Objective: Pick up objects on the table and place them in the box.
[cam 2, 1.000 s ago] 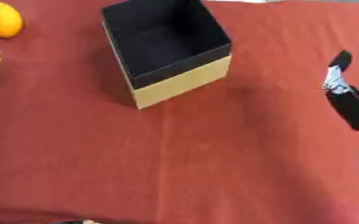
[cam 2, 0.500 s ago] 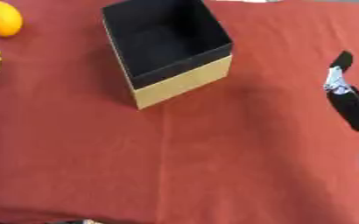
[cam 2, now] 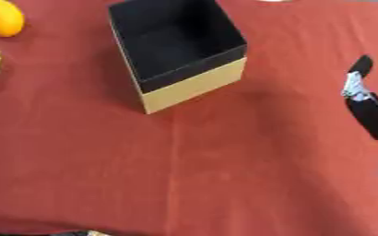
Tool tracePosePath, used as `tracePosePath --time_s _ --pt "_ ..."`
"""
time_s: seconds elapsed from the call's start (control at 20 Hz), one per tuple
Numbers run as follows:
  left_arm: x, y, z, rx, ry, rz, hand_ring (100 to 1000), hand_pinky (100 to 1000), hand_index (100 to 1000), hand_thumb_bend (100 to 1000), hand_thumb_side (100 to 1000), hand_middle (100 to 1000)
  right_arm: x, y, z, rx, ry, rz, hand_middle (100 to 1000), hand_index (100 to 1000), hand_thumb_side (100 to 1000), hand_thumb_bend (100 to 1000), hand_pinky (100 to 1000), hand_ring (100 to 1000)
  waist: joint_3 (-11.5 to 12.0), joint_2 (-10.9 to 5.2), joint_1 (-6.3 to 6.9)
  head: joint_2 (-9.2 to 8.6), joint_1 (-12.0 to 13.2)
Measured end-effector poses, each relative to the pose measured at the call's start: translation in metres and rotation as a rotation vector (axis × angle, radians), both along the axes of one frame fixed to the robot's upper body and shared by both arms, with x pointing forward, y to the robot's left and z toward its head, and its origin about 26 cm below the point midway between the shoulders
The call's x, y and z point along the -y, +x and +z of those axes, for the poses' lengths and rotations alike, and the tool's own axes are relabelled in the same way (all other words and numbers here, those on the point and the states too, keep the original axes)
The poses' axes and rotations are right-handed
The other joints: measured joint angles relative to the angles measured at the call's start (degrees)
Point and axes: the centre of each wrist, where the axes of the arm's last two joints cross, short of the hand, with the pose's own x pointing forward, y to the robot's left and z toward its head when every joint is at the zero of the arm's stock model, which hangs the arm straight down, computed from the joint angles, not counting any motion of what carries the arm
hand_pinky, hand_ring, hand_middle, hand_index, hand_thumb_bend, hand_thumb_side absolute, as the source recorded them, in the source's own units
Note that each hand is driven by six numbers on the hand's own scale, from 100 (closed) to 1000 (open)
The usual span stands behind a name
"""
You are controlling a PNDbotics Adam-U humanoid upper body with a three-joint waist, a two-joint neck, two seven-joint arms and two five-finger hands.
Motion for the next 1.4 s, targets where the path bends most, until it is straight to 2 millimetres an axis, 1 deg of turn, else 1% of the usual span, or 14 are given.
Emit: tracePosePath --time_s 0.1,0.15,0.2,0.3,0.35,0.4,0.45,0.5,0.55,0.6,0.65,0.9,1.2,1.4 --pt "0.001 0.001 -0.001 0.006 -0.002 0.000 554 470 816 467 472 620 -0.001 0.000 0.000 0.000 0.005 0.000 648 853 559 100 567 547 -0.01 0.07 -0.02 0.00 0.01" --pt "0.000 0.001 -0.001 0.008 -0.002 0.001 554 470 816 467 472 620 -0.001 0.000 -0.001 0.001 0.006 -0.001 648 853 559 100 567 547 -0.01 0.08 -0.02 0.00 0.01" --pt "0.001 0.002 -0.001 0.011 -0.004 0.000 541 459 804 439 415 607 -0.001 0.000 -0.001 0.001 0.007 -0.001 648 853 559 100 568 547 -0.01 0.08 -0.02 0.00 0.01" --pt "0.003 0.003 -0.001 0.017 -0.010 -0.007 529 446 793 430 372 594 -0.001 0.000 -0.001 0.002 0.007 -0.002 648 853 559 100 567 547 -0.01 0.08 -0.01 0.00 0.01" --pt "0.004 0.003 -0.001 0.019 -0.012 -0.011 526 443 789 429 356 589 -0.001 0.000 -0.001 0.002 0.007 -0.003 648 853 559 100 567 547 -0.01 0.08 -0.01 0.00 0.01" --pt "0.005 0.003 0.000 0.023 -0.012 -0.016 514 430 774 425 294 571 -0.001 0.000 -0.001 0.002 0.008 -0.003 648 854 558 100 567 547 -0.01 0.08 0.00 0.00 0.01" --pt "0.007 0.004 0.002 0.028 -0.013 -0.022 509 425 768 423 276 564 -0.001 0.000 -0.001 0.003 0.008 -0.004 648 854 558 100 567 547 0.00 0.08 0.00 0.00 0.01" --pt "0.009 0.004 0.003 0.034 -0.014 -0.030 498 416 757 439 234 554 -0.001 0.000 -0.001 0.003 0.008 -0.004 647 854 558 100 567 547 0.00 0.08 0.01 0.00 0.00" --pt "0.011 0.004 0.005 0.040 -0.014 -0.039 494 412 753 443 222 550 -0.001 0.000 -0.001 0.003 0.008 -0.004 647 854 558 100 567 547 0.01 0.08 0.01 0.00 0.00" --pt "0.013 0.004 0.007 0.046 -0.014 -0.048 478 393 737 451 167 535 -0.001 0.000 -0.001 0.004 0.008 -0.004 647 854 558 100 567 547 0.02 0.08 0.02 0.00 -0.01" --pt "0.016 0.003 0.009 0.053 -0.013 -0.057 470 384 730 457 142 529 -0.001 0.000 -0.001 0.004 0.008 -0.004 647 854 558 100 567 547 0.03 0.08 0.03 0.00 -0.01" --pt "0.027 0.002 0.019 0.119 -0.016 -0.097 374 273 652 477 113 454 -0.001 0.000 -0.001 0.003 0.010 -0.004 646 854 558 100 566 545 0.08 0.08 0.08 0.00 -0.01" --pt "0.040 0.000 0.029 0.206 -0.038 -0.145 293 171 579 487 100 383 -0.002 0.000 -0.002 0.002 0.018 -0.004 646 855 557 100 567 545 0.10 0.02 0.14 0.00 -0.05" --pt "0.049 -0.001 0.035 0.251 -0.055 -0.190 245 115 537 440 100 342 -0.002 0.000 -0.002 0.001 0.018 -0.004 646 856 558 100 567 545 0.11 -0.08 0.22 0.00 -0.09"
